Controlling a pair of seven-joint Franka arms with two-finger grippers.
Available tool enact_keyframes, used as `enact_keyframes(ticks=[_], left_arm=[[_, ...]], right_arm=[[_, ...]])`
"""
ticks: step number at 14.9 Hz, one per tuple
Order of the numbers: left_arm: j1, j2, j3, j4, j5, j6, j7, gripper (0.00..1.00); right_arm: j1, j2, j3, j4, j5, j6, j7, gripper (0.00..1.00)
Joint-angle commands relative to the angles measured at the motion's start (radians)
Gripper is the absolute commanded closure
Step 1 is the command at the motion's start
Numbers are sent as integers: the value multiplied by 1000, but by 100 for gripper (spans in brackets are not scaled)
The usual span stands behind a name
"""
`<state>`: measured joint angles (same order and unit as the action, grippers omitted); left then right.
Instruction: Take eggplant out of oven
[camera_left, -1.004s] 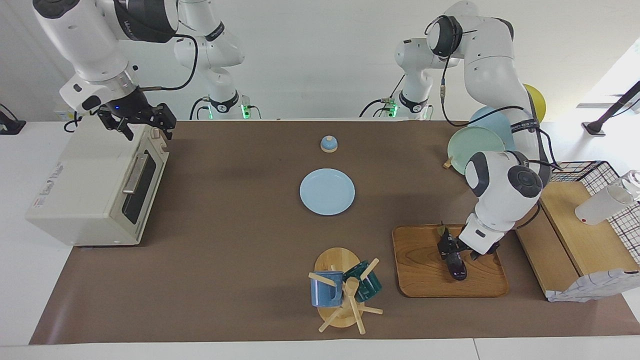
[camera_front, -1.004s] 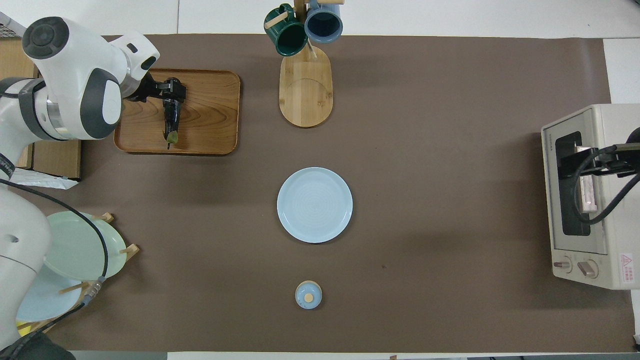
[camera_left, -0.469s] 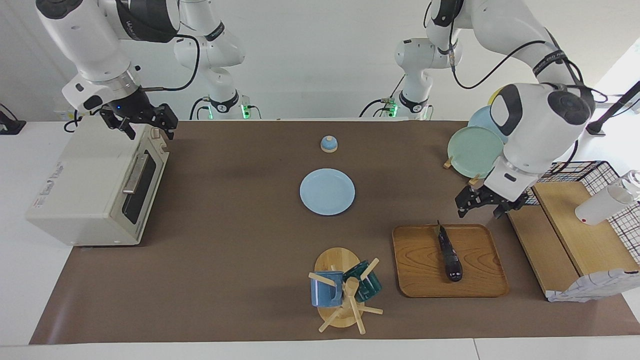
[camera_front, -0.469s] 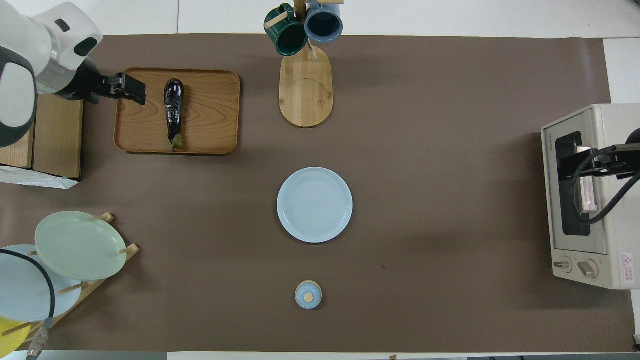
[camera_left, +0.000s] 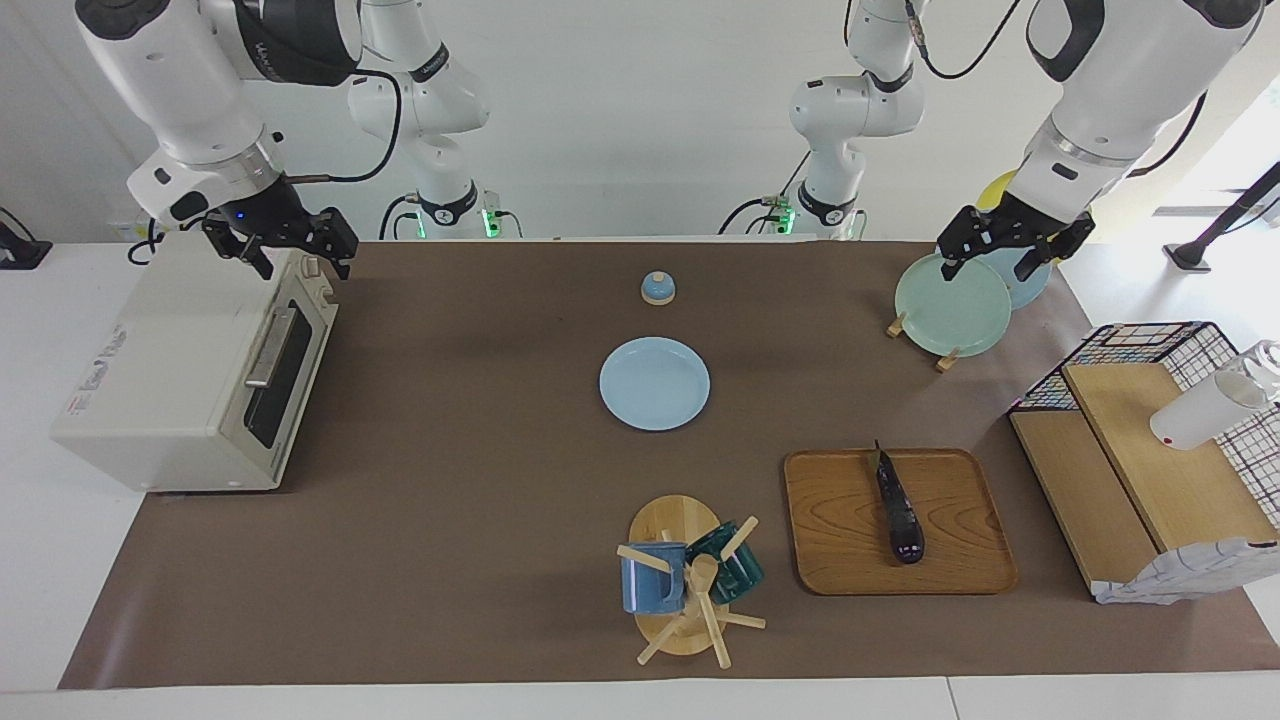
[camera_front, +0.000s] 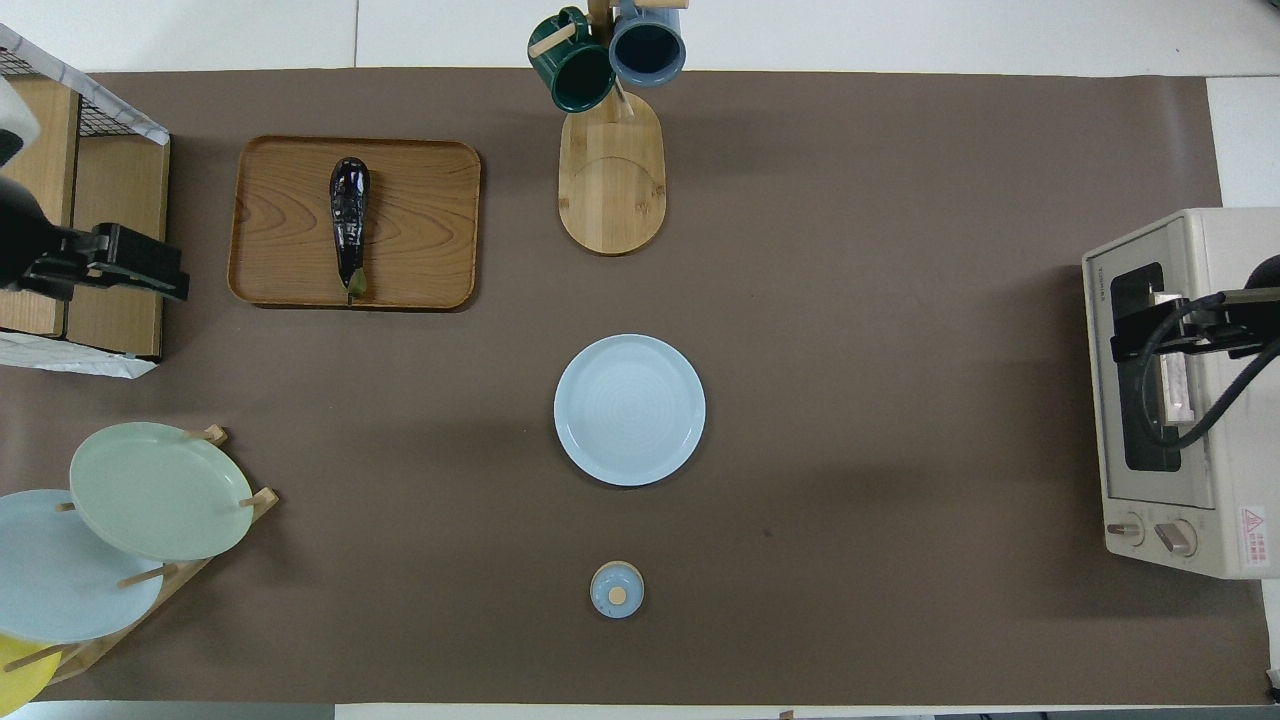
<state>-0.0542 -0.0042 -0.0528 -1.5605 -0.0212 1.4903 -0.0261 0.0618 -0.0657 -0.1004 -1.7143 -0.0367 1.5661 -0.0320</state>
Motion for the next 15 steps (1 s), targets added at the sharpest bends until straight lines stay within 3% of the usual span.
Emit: enact_keyframes(ticks=[1,5,8,15], left_arm=[[5,-54,-9,-114,15,44,-12,0],[-6,-34,-6,-107,-11,77,-14,0],[-15,-22,-6,-66,-19,21,-17,0],[-18,-23,-6,-67,-29,18,-21,0]], right_arm=[[-5,-14,-2,-14,27,-1,1,0],[-5,-13,-2,-14,27,-1,1,0],[-5,-13,-2,-14,27,-1,1,0],[-5,-14,-2,-14,27,-1,1,0]])
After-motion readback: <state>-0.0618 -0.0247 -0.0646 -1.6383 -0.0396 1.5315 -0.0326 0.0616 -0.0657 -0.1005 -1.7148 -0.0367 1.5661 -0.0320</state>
